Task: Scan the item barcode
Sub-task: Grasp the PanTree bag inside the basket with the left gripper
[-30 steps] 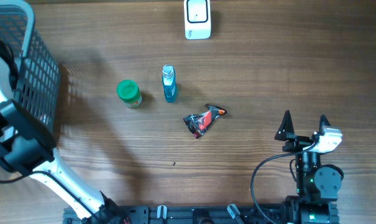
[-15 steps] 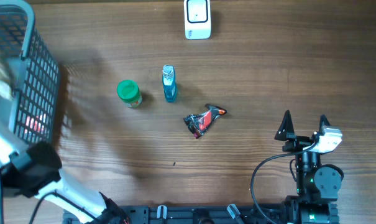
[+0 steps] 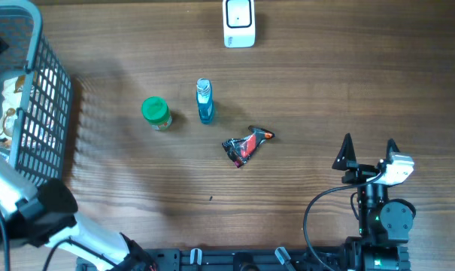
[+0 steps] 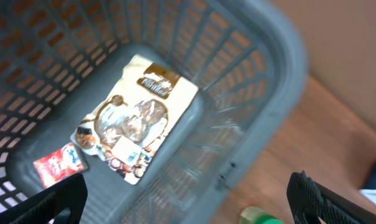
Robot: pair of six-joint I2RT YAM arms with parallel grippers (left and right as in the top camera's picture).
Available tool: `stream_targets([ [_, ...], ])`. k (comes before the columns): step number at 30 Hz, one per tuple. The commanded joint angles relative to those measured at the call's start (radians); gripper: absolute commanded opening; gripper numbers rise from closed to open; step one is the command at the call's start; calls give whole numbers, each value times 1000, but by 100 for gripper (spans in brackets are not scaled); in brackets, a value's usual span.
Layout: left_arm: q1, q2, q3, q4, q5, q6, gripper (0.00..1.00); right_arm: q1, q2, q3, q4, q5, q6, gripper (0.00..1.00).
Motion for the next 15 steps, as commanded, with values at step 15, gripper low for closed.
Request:
stream_targets([
  [15, 136, 266, -81, 63, 21, 222, 100, 3, -2, -1, 3, -13, -19, 100],
])
